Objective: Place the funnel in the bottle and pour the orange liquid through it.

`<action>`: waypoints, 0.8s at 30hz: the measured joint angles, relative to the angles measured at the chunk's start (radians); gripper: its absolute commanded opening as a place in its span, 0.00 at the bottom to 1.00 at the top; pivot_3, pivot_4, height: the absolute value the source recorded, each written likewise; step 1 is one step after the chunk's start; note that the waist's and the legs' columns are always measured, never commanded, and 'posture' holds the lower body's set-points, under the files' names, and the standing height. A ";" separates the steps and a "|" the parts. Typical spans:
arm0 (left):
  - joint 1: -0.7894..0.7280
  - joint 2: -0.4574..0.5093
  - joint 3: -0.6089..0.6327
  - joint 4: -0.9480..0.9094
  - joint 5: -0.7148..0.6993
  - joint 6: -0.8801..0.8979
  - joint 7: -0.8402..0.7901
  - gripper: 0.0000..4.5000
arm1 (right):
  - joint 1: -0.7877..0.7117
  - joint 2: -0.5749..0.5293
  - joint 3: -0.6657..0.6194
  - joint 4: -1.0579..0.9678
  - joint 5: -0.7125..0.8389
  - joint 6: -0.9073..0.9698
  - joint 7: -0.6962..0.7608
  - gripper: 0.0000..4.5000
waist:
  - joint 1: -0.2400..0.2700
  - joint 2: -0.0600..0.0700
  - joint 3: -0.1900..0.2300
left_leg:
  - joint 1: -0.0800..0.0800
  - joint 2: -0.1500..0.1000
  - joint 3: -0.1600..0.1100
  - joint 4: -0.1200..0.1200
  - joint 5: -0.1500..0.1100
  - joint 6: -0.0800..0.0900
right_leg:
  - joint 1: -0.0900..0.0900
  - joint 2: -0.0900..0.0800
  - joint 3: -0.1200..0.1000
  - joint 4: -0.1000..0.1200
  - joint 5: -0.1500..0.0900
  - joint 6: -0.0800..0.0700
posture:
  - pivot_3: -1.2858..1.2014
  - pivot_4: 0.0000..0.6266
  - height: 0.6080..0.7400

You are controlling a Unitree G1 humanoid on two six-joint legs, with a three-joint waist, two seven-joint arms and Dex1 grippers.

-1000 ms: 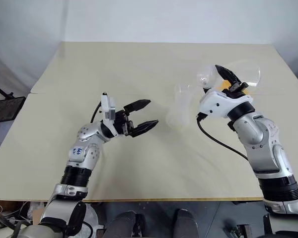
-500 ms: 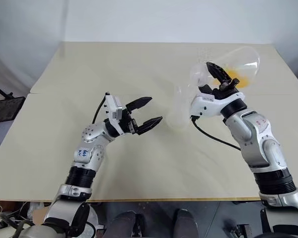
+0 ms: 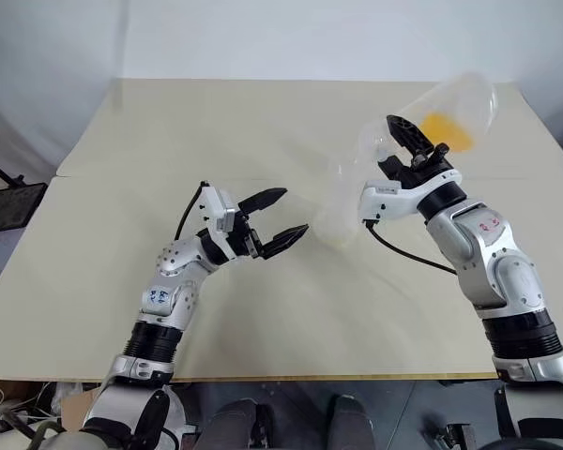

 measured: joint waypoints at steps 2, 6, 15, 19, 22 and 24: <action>0.006 -0.001 -0.002 0.000 0.000 0.001 0.003 1.00 | 0.000 0.000 0.006 0.003 -0.007 -0.002 0.000 0.54 | 0.000 0.000 0.000 | 0.000 0.000 0.000 0.000 0.000 0.000 | 0.000 0.000 0.000 0.000 0.000 0.000 | 0.52 0.24 1.00; 0.011 -0.006 -0.003 -0.002 0.000 0.001 0.009 1.00 | -0.001 -0.001 0.007 0.026 -0.010 -0.009 0.000 0.54 | 0.000 0.000 0.000 | 0.000 0.000 0.000 0.000 0.000 0.000 | 0.000 0.000 0.000 0.000 0.000 0.000 | 0.52 0.24 1.00; 0.012 -0.015 -0.004 -0.008 0.000 0.001 0.023 1.00 | -0.009 -0.015 0.019 0.033 -0.023 -0.040 -0.006 0.54 | 0.000 0.000 0.000 | 0.000 0.000 0.000 0.000 0.000 0.000 | 0.000 0.000 0.000 -0.001 0.000 0.000 | 0.52 0.24 1.00; 0.012 -0.019 -0.004 -0.008 0.000 0.001 0.027 1.00 | -0.010 -0.018 0.019 0.033 -0.030 -0.046 -0.011 0.54 | 0.000 0.000 0.000 | 0.000 0.000 0.000 0.000 0.000 0.000 | 0.000 0.000 0.000 -0.001 0.000 0.000 | 0.52 0.24 1.00; 0.012 -0.020 -0.004 -0.008 0.000 0.001 0.028 1.00 | -0.010 -0.023 0.019 0.033 -0.032 -0.047 -0.014 0.54 | 0.000 0.000 0.000 | 0.000 0.000 0.000 0.000 0.000 0.000 | 0.000 0.000 -0.001 -0.001 0.000 0.000 | 0.52 0.24 1.00; 0.012 -0.021 -0.004 -0.008 0.000 0.000 0.028 1.00 | -0.010 -0.025 0.019 0.033 -0.037 -0.048 -0.015 0.54 | 0.000 0.000 0.000 | 0.000 0.000 0.000 0.000 0.000 0.000 | 0.000 0.000 0.000 -0.001 0.000 0.000 | 0.52 0.24 1.00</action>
